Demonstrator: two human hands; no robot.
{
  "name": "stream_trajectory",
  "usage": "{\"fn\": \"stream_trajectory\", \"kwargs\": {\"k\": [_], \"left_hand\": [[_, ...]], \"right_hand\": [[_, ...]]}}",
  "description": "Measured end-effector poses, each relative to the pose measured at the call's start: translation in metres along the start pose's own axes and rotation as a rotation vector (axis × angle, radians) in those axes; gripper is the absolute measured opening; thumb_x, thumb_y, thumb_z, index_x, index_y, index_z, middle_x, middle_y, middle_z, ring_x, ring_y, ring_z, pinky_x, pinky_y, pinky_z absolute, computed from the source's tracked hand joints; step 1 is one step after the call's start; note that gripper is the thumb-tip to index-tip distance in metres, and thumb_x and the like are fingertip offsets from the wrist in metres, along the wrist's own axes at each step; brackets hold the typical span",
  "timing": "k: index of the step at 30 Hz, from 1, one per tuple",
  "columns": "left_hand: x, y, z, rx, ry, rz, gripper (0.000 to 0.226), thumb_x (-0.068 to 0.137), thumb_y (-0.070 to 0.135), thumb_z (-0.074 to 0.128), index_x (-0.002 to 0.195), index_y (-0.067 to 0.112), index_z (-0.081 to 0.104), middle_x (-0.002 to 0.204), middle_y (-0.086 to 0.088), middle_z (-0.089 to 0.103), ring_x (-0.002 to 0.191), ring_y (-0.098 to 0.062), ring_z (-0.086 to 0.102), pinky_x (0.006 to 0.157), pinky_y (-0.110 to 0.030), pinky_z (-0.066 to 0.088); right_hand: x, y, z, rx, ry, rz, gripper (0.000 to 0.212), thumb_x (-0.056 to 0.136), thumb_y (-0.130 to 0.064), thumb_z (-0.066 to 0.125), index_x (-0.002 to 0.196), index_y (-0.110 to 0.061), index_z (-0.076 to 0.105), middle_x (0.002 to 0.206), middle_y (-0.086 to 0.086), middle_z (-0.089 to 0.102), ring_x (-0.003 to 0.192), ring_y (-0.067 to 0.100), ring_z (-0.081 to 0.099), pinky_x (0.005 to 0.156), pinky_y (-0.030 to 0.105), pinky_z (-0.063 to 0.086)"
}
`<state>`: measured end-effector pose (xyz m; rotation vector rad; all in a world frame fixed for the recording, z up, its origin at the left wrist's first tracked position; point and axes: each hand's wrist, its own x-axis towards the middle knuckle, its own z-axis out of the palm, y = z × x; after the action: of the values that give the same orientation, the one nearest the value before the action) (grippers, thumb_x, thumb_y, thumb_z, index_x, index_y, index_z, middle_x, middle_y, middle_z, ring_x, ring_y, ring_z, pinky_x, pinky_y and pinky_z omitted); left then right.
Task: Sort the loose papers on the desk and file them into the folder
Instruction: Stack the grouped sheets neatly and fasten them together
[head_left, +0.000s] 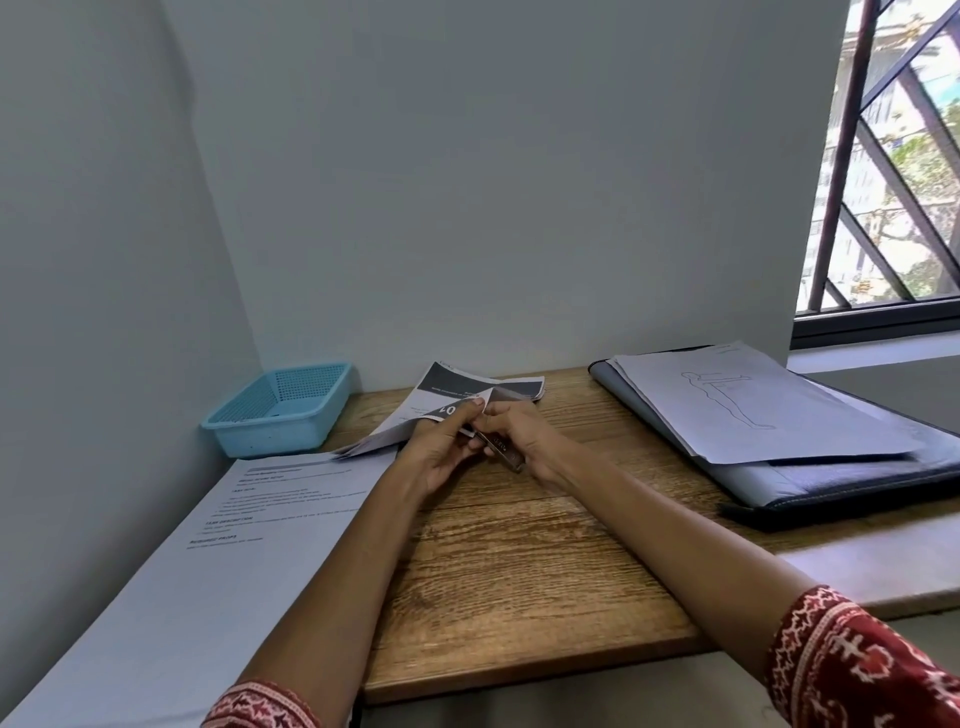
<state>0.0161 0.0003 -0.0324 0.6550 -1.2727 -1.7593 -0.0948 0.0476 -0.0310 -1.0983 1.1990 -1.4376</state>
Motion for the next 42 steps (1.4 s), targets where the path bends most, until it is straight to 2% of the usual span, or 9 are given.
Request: {"fn": "stream_trajectory", "kwargs": {"k": [7, 11, 15, 18, 21, 28, 32, 36, 42], "left_hand": [[0.000, 0.004, -0.006, -0.013, -0.097, -0.142, 0.036, 0.096, 0.036, 0.047, 0.085, 0.005, 0.063, 0.073, -0.014, 0.063, 0.057, -0.019, 0.057, 0.061, -0.031, 0.057], [0.008, 0.002, -0.012, -0.050, -0.018, -0.239, 0.046, 0.101, 0.041, 0.028, 0.117, 0.006, 0.052, 0.098, -0.017, 0.063, 0.085, -0.028, 0.061, 0.089, -0.043, 0.046], [0.009, 0.000, -0.013, -0.075, 0.005, -0.234, 0.043, 0.101, 0.036, 0.029, 0.117, 0.003, 0.051, 0.088, -0.017, 0.068, 0.087, -0.030, 0.061, 0.093, -0.045, 0.041], [0.007, 0.001, -0.015, -0.090, -0.016, -0.255, 0.044, 0.101, 0.036, 0.030, 0.108, 0.001, 0.055, 0.085, -0.018, 0.069, 0.085, -0.031, 0.064, 0.085, -0.045, 0.048], [0.006, -0.001, -0.016, -0.060, -0.035, -0.286, 0.043, 0.102, 0.034, 0.031, 0.104, 0.000, 0.057, 0.089, -0.020, 0.069, 0.077, -0.030, 0.069, 0.075, -0.043, 0.054], [-0.009, 0.010, 0.003, 0.021, 0.016, -0.245, 0.013, 0.090, -0.010, 0.049, 0.101, -0.009, 0.054, 0.104, -0.026, 0.059, 0.095, -0.034, 0.062, 0.068, -0.040, 0.058], [-0.016, 0.030, 0.017, 0.287, 0.253, -0.028, 0.005, 0.089, 0.004, 0.060, 0.091, -0.001, 0.058, 0.077, -0.013, 0.066, 0.054, -0.016, 0.066, 0.050, -0.021, 0.056], [-0.030, 0.063, 0.018, 0.599, 0.562, 0.267, 0.015, 0.085, 0.016, 0.063, 0.078, 0.005, 0.056, 0.076, -0.011, 0.061, 0.073, -0.023, 0.059, 0.058, -0.028, 0.044], [-0.069, 0.126, 0.026, 0.335, 0.458, 0.571, 0.010, 0.091, 0.012, 0.051, 0.081, 0.014, 0.055, 0.068, 0.002, 0.050, 0.065, -0.010, 0.046, 0.058, -0.022, 0.039]], "right_hand": [[-0.003, -0.012, -0.006, -0.108, -0.089, 0.047, 0.008, 0.089, -0.017, 0.065, 0.086, -0.011, 0.059, 0.074, 0.008, 0.066, 0.055, 0.011, 0.061, 0.045, 0.019, 0.046], [-0.007, -0.025, -0.025, -0.431, -0.100, 0.078, 0.023, 0.087, -0.025, 0.067, 0.095, -0.003, 0.069, 0.073, 0.008, 0.068, 0.057, 0.012, 0.060, 0.052, 0.021, 0.048], [-0.008, -0.029, -0.055, -0.974, 0.161, -0.027, 0.030, 0.086, -0.030, 0.066, 0.064, -0.010, 0.060, 0.053, -0.009, 0.055, 0.057, 0.013, 0.049, 0.054, 0.025, 0.035], [-0.004, -0.015, -0.074, -1.370, 0.473, 0.003, 0.025, 0.090, -0.031, 0.057, 0.096, -0.007, 0.062, 0.095, 0.005, 0.064, 0.095, 0.023, 0.060, 0.078, 0.031, 0.043], [0.005, -0.003, -0.081, -1.538, 0.498, 0.113, 0.027, 0.092, -0.024, 0.051, 0.114, -0.009, 0.058, 0.121, 0.010, 0.059, 0.116, 0.028, 0.051, 0.103, 0.048, 0.033], [0.002, 0.000, -0.068, -1.467, 0.585, -0.172, 0.030, 0.091, -0.022, 0.046, 0.118, -0.014, 0.056, 0.115, 0.009, 0.062, 0.111, 0.028, 0.054, 0.094, 0.040, 0.035], [-0.001, 0.002, -0.067, -1.296, 0.561, -0.323, 0.044, 0.084, -0.034, 0.032, 0.107, -0.013, 0.063, 0.102, 0.009, 0.068, 0.100, 0.029, 0.060, 0.087, 0.037, 0.037], [-0.015, -0.004, -0.053, -1.006, 0.580, -0.484, 0.039, 0.088, -0.031, 0.042, 0.107, -0.008, 0.068, 0.103, 0.010, 0.070, 0.100, 0.029, 0.061, 0.083, 0.033, 0.037], [-0.031, -0.052, -0.044, -0.690, 0.608, -0.506, 0.029, 0.092, -0.035, 0.058, 0.112, -0.013, 0.065, 0.103, 0.004, 0.070, 0.098, 0.021, 0.064, 0.090, 0.038, 0.047]]}}
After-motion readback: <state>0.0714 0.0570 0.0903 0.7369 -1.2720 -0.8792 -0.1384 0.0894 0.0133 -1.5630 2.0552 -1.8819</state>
